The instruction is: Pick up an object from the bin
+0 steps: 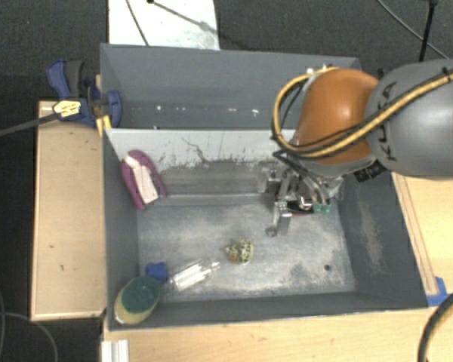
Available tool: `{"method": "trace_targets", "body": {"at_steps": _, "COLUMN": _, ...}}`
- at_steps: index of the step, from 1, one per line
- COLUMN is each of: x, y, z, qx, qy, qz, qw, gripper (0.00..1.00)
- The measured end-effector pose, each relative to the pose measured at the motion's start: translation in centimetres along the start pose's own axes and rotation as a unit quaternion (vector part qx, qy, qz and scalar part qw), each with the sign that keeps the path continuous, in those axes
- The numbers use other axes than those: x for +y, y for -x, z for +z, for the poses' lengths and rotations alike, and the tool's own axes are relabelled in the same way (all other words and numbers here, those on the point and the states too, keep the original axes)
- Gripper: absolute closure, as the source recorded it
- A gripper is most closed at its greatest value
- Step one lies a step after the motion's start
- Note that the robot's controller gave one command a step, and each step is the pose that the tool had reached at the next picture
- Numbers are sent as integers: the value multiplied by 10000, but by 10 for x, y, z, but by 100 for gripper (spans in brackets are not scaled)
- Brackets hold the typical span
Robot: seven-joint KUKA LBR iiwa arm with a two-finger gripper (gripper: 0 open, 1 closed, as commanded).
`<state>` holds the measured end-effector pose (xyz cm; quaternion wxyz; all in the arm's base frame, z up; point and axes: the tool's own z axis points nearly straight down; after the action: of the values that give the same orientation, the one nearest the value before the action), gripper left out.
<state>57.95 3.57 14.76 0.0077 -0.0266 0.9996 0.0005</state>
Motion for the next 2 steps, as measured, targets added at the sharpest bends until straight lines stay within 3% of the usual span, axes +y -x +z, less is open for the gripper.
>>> {"method": "trace_targets", "body": {"at_steps": 1, "x": 12, "y": -48, "z": 48, "qx": 94, "qy": 6, "qz": -556, "qw": 9984, "gripper": 0}}
{"method": "trace_targets", "body": {"at_steps": 2, "x": 19, "y": -76, "z": 77, "qx": 90, "qy": 3, "qz": -100, "qw": 9999, "gripper": 0}}
